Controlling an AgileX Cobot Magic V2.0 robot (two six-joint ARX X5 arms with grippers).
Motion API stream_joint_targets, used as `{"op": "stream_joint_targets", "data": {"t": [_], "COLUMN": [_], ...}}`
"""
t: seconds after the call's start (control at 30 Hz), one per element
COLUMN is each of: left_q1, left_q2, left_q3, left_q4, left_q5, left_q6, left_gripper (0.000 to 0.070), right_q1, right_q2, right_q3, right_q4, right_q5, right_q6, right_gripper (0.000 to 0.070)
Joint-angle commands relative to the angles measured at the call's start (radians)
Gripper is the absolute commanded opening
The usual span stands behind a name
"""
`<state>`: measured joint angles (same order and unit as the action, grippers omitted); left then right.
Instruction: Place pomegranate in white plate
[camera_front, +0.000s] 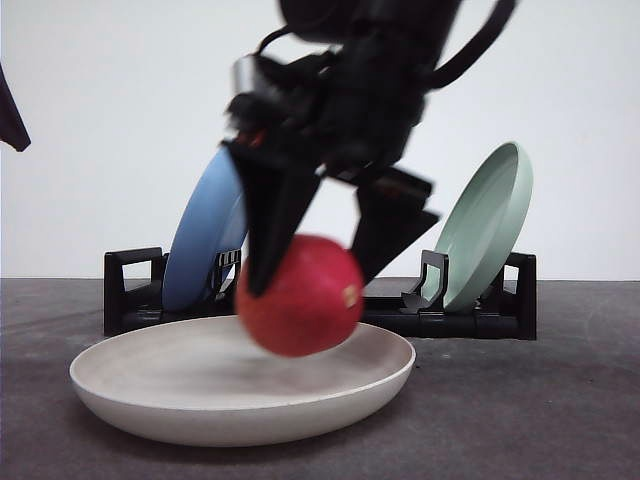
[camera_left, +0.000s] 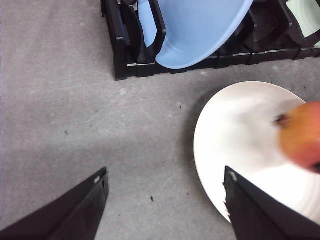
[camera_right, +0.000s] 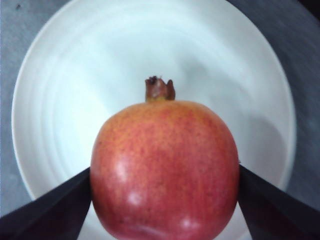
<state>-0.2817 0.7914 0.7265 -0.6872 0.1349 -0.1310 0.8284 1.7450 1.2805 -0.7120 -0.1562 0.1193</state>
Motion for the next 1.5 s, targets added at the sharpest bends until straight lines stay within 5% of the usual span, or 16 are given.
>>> {"op": "stream_joint_targets", "data": {"t": [0.0, 0.33, 0.6, 0.8, 1.0, 1.2, 1.47], "left_q1": [-0.002, -0.002, -0.002, -0.002, -0.002, -0.002, -0.002], "left_q2": [0.006, 0.006, 0.006, 0.006, 0.006, 0.006, 0.006], "left_q3": [0.015, 0.015, 0.015, 0.015, 0.015, 0.015, 0.015], "left_q4": [0.006, 0.007, 0.007, 0.006, 0.007, 0.006, 0.006], "left_q5": [0.005, 0.005, 0.005, 0.005, 0.005, 0.005, 0.005], "left_q6": [0.006, 0.006, 0.006, 0.005, 0.006, 0.005, 0.006], "left_gripper": [0.0434, 0.0434, 0.0434, 0.0434, 0.0434, 0.0434, 0.0434], "right_q1": [0.018, 0.027, 0.028, 0.026, 0.01, -0.081, -0.311], "right_q2": [0.039, 0.084, 0.091, 0.016, -0.181, -0.41, -0.62], "right_q3": [0.036, 0.052, 0.052, 0.032, -0.189, -0.421, -0.572], "right_q4": [0.017, 0.034, 0.02, 0.043, 0.306, 0.467, 0.472], "right_q5": [-0.001, -0.016, -0.03, -0.016, -0.034, -0.058, -0.174], "right_q6": [-0.015, -0.015, -0.012, -0.079, -0.083, -0.047, -0.008], "right_gripper": [0.048, 0.0495, 0.0662, 0.0603, 0.0578, 0.0578, 0.0577]}}
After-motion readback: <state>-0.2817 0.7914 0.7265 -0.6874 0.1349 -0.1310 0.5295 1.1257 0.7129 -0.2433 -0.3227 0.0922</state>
